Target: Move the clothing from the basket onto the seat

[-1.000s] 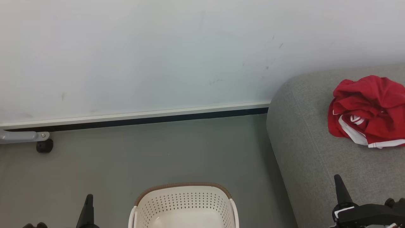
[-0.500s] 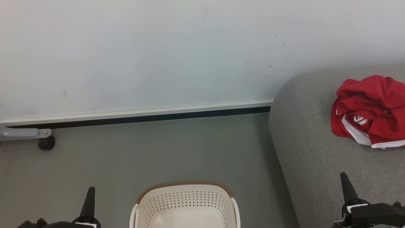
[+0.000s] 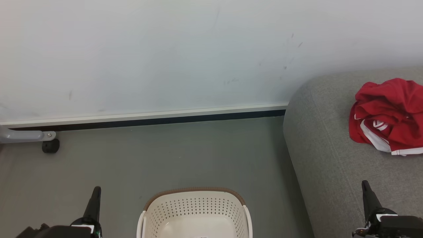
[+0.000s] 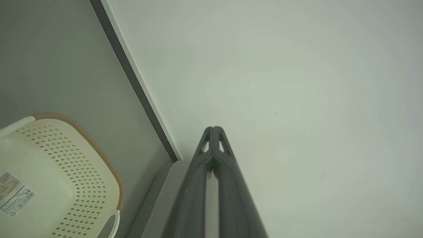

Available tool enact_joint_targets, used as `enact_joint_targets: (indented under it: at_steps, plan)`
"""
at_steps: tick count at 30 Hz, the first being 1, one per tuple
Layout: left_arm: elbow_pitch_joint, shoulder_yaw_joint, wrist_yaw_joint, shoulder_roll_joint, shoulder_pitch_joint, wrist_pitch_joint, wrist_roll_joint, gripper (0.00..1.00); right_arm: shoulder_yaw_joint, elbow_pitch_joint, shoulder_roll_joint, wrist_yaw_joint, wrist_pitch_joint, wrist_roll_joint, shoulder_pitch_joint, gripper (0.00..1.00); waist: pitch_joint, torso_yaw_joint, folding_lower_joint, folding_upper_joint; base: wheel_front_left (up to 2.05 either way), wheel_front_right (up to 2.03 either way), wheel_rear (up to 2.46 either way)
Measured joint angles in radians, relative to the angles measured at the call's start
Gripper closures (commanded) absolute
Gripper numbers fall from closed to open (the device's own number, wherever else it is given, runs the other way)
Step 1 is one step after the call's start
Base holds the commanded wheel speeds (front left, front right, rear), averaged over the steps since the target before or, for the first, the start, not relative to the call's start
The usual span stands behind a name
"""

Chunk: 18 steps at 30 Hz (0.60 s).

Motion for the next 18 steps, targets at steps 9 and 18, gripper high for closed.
enact_joint_targets:
  at_steps: [9,18]
  plan:
    - [0.013,0.011,-0.022,-0.01,-0.028,0.026,-0.09,1.0,-0.039,0.008,0.013,0.019,0.027,0.097,-0.013,1.0,0.004,0.005,0.0,-0.0001,0.0,0.0,0.0]
    - [0.014,0.012,-0.025,-0.011,-0.03,0.026,-0.102,1.0,-0.041,0.009,0.015,0.021,0.027,0.098,-0.014,1.0,0.004,0.005,0.0,-0.0001,0.0,0.0,0.0]
